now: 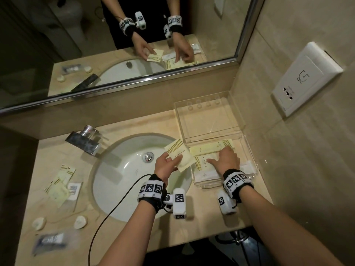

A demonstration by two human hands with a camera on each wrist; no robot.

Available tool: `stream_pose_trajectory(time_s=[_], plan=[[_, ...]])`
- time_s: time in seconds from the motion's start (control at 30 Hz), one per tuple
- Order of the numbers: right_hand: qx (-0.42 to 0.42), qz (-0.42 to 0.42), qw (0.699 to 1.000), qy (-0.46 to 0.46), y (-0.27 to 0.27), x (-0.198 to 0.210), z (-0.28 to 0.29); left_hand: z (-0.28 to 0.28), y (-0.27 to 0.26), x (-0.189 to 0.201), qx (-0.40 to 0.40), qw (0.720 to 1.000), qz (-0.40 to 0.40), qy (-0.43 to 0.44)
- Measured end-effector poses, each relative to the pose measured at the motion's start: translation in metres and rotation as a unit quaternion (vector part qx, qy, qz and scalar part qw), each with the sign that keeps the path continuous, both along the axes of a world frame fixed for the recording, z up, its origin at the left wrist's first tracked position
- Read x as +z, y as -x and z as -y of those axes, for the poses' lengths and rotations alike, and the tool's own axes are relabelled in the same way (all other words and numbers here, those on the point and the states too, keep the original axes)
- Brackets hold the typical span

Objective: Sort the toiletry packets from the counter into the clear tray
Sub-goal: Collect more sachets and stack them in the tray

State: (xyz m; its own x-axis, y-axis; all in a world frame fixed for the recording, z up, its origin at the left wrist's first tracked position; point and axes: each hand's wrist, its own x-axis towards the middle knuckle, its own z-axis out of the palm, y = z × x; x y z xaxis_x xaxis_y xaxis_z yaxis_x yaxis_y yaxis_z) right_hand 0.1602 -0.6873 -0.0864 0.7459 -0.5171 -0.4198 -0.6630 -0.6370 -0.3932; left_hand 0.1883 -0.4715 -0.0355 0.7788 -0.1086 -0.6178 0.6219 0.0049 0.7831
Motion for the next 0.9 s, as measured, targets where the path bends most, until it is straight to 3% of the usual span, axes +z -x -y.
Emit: stream_pose_trajectory(time_s=[0.07,0.13,0.2,0.33,0.43,0.53,0.67,0.8,0.9], plan=[[-0.031,0.102,0.99,-0.093,0.002,0.007,-0.004,0.003,-0.001,0.0,0.01,1.0,0.006,0.026],[-0.052,0.151,0.956,-0.247,0.001,0.022,-0.012,0.009,0.0,0.002,0.02,0.999,0.005,0.05],[-0.045,0.135,0.909,-0.391,0.0,0.036,-0.017,0.017,0.001,0.003,0.028,0.997,-0.003,0.072],[-0.001,0.096,0.882,-0.461,0.004,0.048,-0.013,0.031,0.004,0.001,0.002,0.997,0.0,0.074],[-0.064,0.126,0.873,-0.466,0.005,0.045,0.0,0.037,0.005,-0.004,-0.015,0.999,0.007,0.045],[-0.111,0.13,0.896,-0.41,0.006,0.034,0.019,0.038,0.007,-0.009,-0.027,0.998,0.043,-0.039],[-0.055,0.058,0.962,-0.263,0.011,0.027,0.03,0.038,0.008,-0.016,-0.087,0.97,0.128,-0.189],[-0.026,0.016,0.975,-0.218,0.011,0.014,0.025,0.042,0.013,-0.019,-0.195,0.929,0.203,-0.24],[-0.025,0.014,0.982,-0.187,0.01,0.007,0.018,0.043,0.015,-0.019,-0.243,0.914,0.205,-0.251]])
